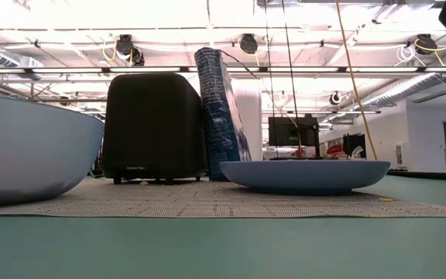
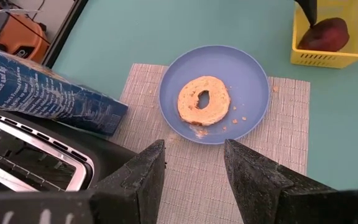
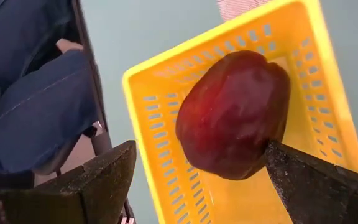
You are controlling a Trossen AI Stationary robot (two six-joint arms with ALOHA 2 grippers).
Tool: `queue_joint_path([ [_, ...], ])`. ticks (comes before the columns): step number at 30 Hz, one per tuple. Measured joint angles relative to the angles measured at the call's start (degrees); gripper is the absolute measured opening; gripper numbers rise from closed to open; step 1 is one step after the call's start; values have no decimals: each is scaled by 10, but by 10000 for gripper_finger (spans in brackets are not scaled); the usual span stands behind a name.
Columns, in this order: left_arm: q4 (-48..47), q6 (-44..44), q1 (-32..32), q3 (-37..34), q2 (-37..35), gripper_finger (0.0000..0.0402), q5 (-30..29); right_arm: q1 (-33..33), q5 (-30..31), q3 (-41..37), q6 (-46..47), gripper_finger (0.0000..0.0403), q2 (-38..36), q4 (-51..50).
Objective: Arrange a breakfast setting
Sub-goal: Put the apple on the top of the mat
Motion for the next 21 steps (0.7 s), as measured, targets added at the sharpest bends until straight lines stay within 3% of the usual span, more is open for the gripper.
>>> queue_joint_path([
  [11,0,0,0,0,0,173,0,0,6,-60,126,345,0,27],
  [21,0,0,0,0,0,173,0,0,6,-96,124,345,0,139],
])
